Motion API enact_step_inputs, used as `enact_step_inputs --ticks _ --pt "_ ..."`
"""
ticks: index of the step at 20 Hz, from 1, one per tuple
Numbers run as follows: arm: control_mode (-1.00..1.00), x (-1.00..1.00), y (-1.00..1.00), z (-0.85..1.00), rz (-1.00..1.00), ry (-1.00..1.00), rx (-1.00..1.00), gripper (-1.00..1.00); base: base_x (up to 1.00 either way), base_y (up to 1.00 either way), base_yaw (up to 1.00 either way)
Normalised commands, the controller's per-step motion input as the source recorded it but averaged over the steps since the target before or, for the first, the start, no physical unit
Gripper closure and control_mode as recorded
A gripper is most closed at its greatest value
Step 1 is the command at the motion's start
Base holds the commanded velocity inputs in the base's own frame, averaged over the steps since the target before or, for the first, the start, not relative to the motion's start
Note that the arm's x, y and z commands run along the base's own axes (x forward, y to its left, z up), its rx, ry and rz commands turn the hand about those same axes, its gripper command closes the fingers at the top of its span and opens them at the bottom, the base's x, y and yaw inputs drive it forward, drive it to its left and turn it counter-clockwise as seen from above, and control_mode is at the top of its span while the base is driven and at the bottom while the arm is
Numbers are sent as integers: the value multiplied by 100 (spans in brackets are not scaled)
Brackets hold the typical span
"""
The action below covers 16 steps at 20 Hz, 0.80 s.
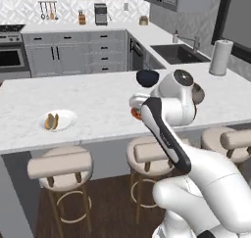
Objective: Place one bun and one sausage from the bowl on each plate.
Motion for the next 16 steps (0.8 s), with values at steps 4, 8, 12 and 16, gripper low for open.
enact_step_inputs --ticks 4,8,12,16 --pt "100 0 0 0 0 0 0 -100 0 -100 0" --pt "100 0 0 0 0 0 0 -100 5 -100 0" --pt "100 0 0 0 0 0 0 -100 52 -97 0" --pt "100 0 0 0 0 0 0 -100 100 -54 -1"
